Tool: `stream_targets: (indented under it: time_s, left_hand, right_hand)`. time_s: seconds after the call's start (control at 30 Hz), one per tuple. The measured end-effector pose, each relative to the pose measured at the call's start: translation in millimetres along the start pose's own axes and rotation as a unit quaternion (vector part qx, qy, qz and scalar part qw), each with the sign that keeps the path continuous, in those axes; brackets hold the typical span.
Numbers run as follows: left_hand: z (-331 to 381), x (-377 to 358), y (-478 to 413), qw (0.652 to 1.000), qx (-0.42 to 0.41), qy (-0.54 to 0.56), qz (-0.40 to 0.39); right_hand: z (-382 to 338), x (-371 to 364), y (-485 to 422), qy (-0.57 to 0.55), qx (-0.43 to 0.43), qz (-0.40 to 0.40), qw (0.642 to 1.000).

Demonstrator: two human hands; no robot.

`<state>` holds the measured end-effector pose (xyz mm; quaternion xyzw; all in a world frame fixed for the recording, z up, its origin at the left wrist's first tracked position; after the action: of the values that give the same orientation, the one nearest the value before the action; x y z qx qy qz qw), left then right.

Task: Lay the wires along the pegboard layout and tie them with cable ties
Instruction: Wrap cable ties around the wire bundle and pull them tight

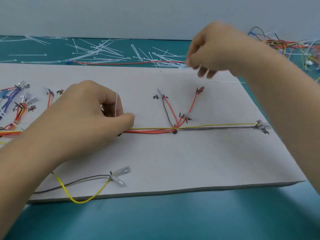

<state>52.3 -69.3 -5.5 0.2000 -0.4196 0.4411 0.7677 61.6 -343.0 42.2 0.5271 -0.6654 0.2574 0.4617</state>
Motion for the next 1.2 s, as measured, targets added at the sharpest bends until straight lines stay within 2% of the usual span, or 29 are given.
stream_targets:
  time_s: [0.1, 0.23, 0.33, 0.43, 0.73, 0.93, 1.2]
  left_hand:
    - [3.4, -0.8, -0.6, 0.999, -0.006, 0.011, 0.030]
    - [13.3, 12.5, 2.2, 0.988, -0.072, 0.061, 0.120]
    - [18.7, 20.4, 6.2, 0.978, -0.111, 0.094, 0.151]
    - [20.4, 20.6, 7.1, 0.976, -0.123, 0.100, 0.149]
    - [26.8, 15.6, 9.0, 0.975, -0.145, 0.109, 0.129]
    - [22.0, 10.7, 5.5, 0.975, -0.143, 0.134, 0.106]
    - [17.6, 6.8, 2.4, 0.975, -0.135, 0.150, 0.097]
  right_hand:
    - [13.1, 0.2, -44.5, -0.008, -0.012, 0.003, 1.000]
    - [13.0, -18.0, -76.6, 0.034, -0.012, -0.020, 0.999]
    - [9.7, -25.9, -88.1, 0.051, -0.018, -0.012, 0.998]
    - [7.8, -26.8, -96.1, 0.086, -0.012, 0.007, 0.996]
    - [5.8, -22.6, -90.7, 0.085, 0.037, 0.027, 0.995]
    - [5.3, -19.5, -91.2, 0.124, 0.068, 0.039, 0.989]
    - [20.2, -14.3, -77.8, 0.054, 0.076, 0.030, 0.995]
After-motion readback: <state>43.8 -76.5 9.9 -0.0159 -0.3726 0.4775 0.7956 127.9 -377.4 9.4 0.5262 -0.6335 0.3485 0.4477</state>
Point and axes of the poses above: each hand's wrist, its own y-axis away from the middle knuckle, its own x-axis out of the back of the hand, z = x × y, the point moved 7 cm from there along -y, towards the middle knuckle, and after that the axes turned 7 degrees about -z, right-handed, at the moved point
